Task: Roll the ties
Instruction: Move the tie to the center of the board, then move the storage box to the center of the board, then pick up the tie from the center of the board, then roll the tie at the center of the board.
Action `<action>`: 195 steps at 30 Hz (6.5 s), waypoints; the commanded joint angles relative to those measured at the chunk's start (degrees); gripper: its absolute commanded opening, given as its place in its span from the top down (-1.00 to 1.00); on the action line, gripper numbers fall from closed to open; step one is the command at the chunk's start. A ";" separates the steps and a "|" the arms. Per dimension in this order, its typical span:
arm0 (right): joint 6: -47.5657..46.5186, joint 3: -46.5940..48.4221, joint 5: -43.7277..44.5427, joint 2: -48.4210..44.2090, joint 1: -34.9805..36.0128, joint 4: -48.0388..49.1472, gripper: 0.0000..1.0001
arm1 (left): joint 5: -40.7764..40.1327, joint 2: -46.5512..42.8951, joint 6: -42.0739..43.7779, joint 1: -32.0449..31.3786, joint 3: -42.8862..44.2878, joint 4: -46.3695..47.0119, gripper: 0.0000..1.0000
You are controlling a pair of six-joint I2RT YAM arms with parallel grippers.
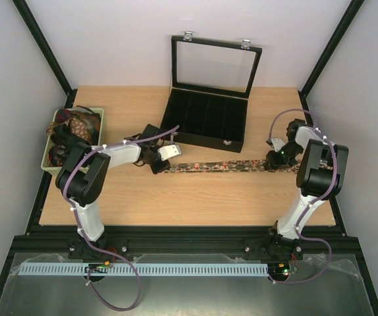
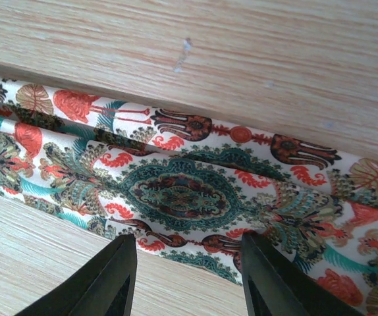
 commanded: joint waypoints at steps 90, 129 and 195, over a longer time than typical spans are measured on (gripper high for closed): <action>27.68 -11.37 -39.77 -6.53 18.48 6.66 0.56 | -0.01 4.99 -0.11 -15.41 3.37 7.91 0.21; 43.68 -13.26 -25.37 -8.51 18.28 32.17 0.87 | 7.10 -3.80 -1.91 -9.96 -3.84 9.06 -0.55; 37.26 -11.09 -36.02 -1.02 25.10 20.08 0.46 | 12.85 9.18 -8.27 -13.03 13.34 6.94 0.19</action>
